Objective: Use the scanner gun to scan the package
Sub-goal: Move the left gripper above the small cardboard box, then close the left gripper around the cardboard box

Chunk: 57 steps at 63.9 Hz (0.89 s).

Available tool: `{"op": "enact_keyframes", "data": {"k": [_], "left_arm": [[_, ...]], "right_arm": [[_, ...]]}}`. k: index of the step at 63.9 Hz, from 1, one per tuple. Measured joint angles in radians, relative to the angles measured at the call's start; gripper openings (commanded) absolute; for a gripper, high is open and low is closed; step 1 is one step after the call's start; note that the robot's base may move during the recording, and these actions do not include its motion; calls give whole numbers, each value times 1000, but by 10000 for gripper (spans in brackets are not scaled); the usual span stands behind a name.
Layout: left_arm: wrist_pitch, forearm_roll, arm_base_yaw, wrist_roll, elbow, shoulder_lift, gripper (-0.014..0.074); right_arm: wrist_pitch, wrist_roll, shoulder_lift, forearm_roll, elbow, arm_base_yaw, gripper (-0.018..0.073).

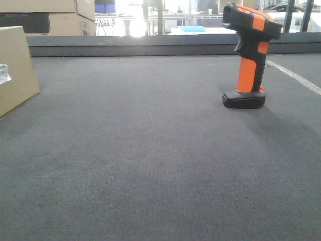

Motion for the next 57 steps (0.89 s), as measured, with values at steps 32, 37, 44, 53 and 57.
{"op": "enact_keyframes", "data": {"k": [32, 37, 44, 53, 57], "left_arm": [[372, -196, 129, 162, -296, 269, -64], [374, -196, 129, 166, -296, 277, 85], [360, -188, 129, 168, -299, 290, 345], [334, -176, 131, 168, -300, 304, 541], [327, -165, 131, 168, -300, 319, 536]], "right_arm": [[0, 0, 0, 0, 0, 0, -167], [0, 0, 0, 0, 0, 0, -167], [0, 0, 0, 0, 0, 0, -167], [0, 0, 0, 0, 0, 0, -167], [0, 0, 0, 0, 0, 0, -167]]}}
